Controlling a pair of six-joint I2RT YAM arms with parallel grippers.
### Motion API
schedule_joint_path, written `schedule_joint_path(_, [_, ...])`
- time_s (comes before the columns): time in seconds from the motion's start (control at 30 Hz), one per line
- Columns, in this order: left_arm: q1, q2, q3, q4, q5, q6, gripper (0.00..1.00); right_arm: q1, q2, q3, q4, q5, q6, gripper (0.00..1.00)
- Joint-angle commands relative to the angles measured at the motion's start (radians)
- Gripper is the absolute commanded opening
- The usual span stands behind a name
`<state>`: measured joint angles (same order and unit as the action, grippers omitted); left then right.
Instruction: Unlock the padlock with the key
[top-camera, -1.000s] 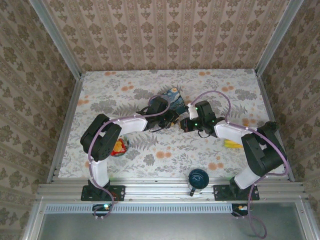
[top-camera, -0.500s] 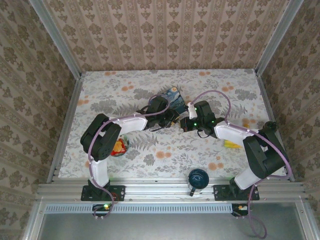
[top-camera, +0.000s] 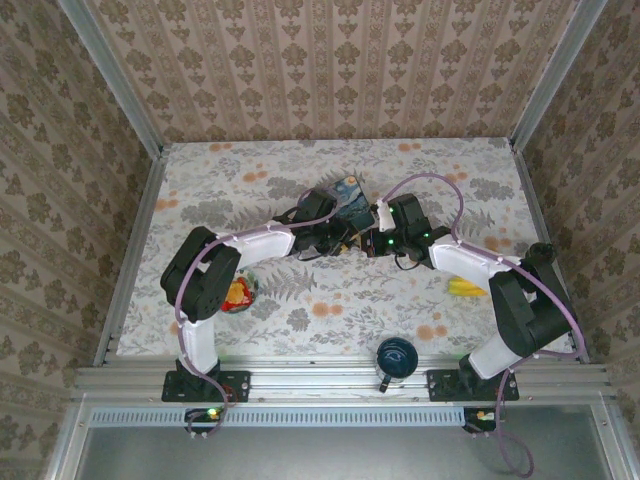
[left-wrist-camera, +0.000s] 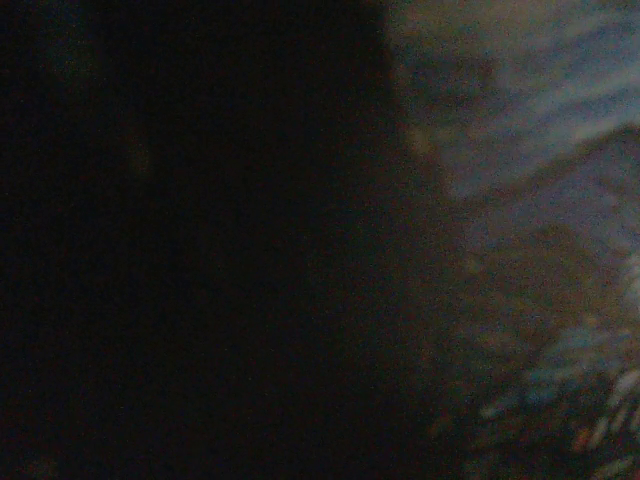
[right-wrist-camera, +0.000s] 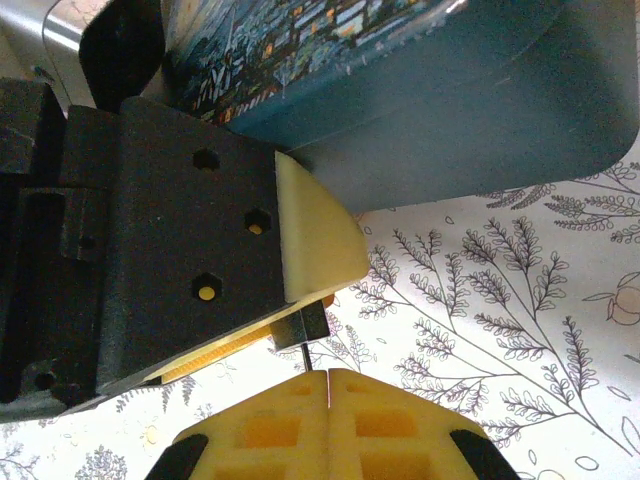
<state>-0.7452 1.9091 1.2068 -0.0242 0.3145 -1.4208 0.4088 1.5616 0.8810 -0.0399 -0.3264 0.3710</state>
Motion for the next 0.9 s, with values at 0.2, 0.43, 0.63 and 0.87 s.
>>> schedule_joint_path(0.2, [-0.022,0.031,-0.008,-0.088,0.115,-0.099,0.05,-0.01,-0.03,-0.045,0.086,0.056,0.034,0.0])
schedule_joint_path(0.43, [-0.019,0.067,-0.004,-0.017,0.049,-0.134,0.14,-0.02,-0.038,-0.054,-0.014,0.127,0.004,0.0])
schedule_joint_path(0.63, [-0.005,0.072,0.0,-0.043,-0.005,-0.107,0.14,-0.034,-0.05,-0.084,-0.045,0.15,0.001,0.0])
schedule_joint_path(0.87, [0.001,0.086,-0.009,-0.017,-0.042,-0.104,0.18,-0.053,-0.062,-0.11,-0.046,0.147,0.011,0.0])
